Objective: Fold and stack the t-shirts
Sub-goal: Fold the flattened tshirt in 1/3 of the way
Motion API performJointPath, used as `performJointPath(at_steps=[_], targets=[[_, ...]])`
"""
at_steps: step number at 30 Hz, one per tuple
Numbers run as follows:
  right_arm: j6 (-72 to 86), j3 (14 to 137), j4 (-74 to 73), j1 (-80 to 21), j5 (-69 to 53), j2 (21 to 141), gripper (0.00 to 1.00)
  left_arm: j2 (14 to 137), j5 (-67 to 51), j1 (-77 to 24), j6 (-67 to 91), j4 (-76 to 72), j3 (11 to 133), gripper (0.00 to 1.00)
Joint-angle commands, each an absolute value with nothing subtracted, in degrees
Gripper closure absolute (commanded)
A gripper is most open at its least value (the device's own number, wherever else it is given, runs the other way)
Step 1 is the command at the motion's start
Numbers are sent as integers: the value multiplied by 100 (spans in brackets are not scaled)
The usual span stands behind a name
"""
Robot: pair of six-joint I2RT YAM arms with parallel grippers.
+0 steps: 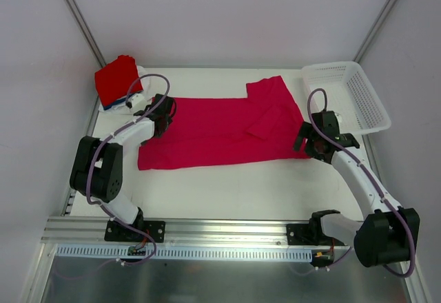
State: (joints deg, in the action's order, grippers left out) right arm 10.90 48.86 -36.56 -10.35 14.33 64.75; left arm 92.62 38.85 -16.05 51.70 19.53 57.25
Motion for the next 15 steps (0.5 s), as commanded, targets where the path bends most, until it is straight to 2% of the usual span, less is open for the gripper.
performJointPath(at_steps=[1, 3, 8, 15], targets=[[1072, 5237, -3551, -1072, 1477, 6591, 1, 9202, 3929, -1556, 4642, 1820, 6239, 1], [1028, 5501, -3507, -1072, 1320, 6793, 1, 9150, 3824, -1547, 4422, 1749, 6528, 1], [686, 7195, -3515, -1081, 644, 7732, 1, 9404, 2902, -1354, 3622, 1643, 7512, 1], [105, 10367, -4024, -950, -377, 10210, 0, 9528, 2093, -1292, 3173, 1643, 8025, 1]])
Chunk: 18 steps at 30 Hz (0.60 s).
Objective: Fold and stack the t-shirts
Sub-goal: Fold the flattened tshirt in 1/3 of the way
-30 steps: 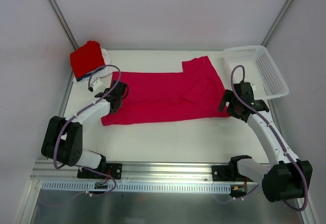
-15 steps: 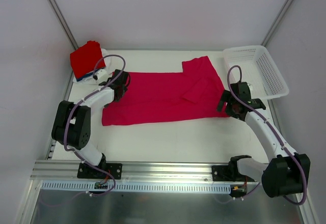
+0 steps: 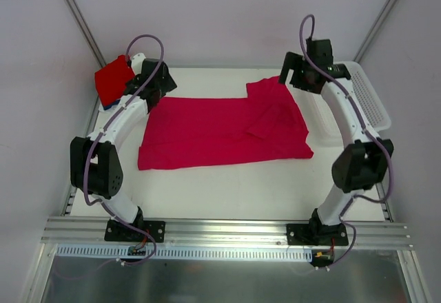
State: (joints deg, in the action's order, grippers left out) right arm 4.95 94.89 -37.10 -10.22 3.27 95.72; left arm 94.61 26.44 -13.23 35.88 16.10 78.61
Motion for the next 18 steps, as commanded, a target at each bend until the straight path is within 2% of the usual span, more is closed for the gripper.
performJointPath(at_steps=[1, 7, 11, 18], targets=[[192, 11050, -4130, -845, -587, 10813, 1, 9449, 2022, -1292, 3216, 1635, 7911, 1], [536, 12654, -4026, -537, -1352, 12784, 1, 9071, 1969, -1301, 3305, 1626, 7253, 1], [703, 13525, -3859, -334, -1599, 13646, 1, 8965, 2039, -1389, 3278, 1591, 7154, 1], [475, 13834, -3349, -220, -1223, 14080, 1, 9123, 1855, -1441, 3225, 1389, 7163, 1]])
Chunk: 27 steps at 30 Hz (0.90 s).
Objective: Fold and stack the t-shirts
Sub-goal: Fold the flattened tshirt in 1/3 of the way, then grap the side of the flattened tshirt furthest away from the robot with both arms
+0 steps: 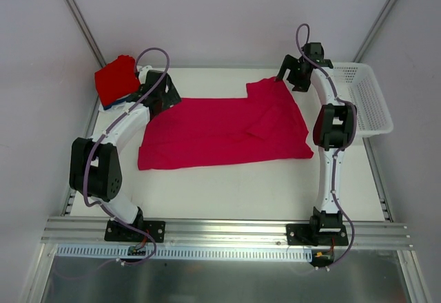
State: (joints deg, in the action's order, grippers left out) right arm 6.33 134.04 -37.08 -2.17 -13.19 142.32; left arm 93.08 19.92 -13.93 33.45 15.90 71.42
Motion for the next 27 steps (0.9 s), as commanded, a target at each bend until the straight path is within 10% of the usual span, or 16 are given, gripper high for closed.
performJointPath(at_steps=[1, 27], targets=[[396, 13825, -3288, -211, -1082, 14106, 0, 9149, 1820, -1441, 3243, 1371, 7154, 1], [2514, 13623, -1248, -79, -1679, 15381, 0, 9185, 1855, -1459, 3208, 1081, 6987, 1]])
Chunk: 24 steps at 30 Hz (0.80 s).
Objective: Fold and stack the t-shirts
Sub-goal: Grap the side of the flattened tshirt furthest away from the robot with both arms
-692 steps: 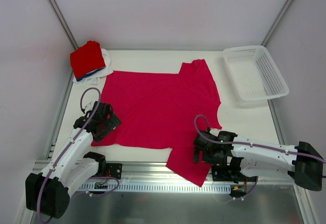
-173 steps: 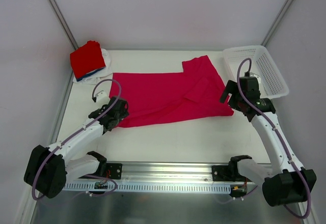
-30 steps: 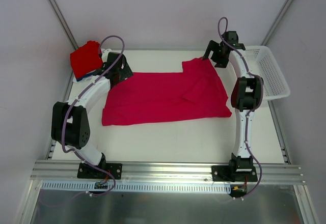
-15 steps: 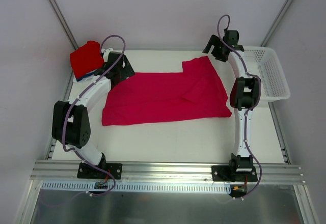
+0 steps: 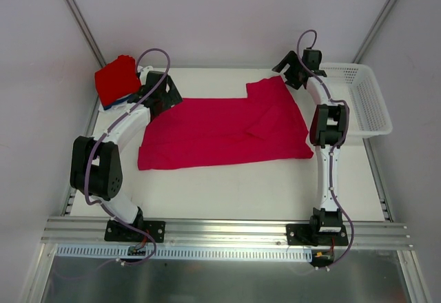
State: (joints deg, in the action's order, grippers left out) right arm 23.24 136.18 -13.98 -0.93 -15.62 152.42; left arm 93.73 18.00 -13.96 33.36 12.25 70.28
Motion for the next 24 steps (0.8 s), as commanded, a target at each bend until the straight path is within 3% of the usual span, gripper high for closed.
performJointPath(at_steps=[1, 17, 21, 24], targets=[[2522, 13623, -1239, -79, -1705, 15390, 1, 9193, 1854, -1459, 3217, 1072, 6987, 1], [2417, 13158, -1195, -264, -1873, 15179, 10, 9369, 1819, -1450, 3296, 1055, 7022, 1], [2303, 13078, -1274, -264, -1837, 15056, 50, 9352, 1854, -1450, 3305, 1037, 7022, 1], [2233, 13069, -1380, -255, -1811, 15038, 65, 9334, 1854, -1450, 3322, 1046, 6987, 1]])
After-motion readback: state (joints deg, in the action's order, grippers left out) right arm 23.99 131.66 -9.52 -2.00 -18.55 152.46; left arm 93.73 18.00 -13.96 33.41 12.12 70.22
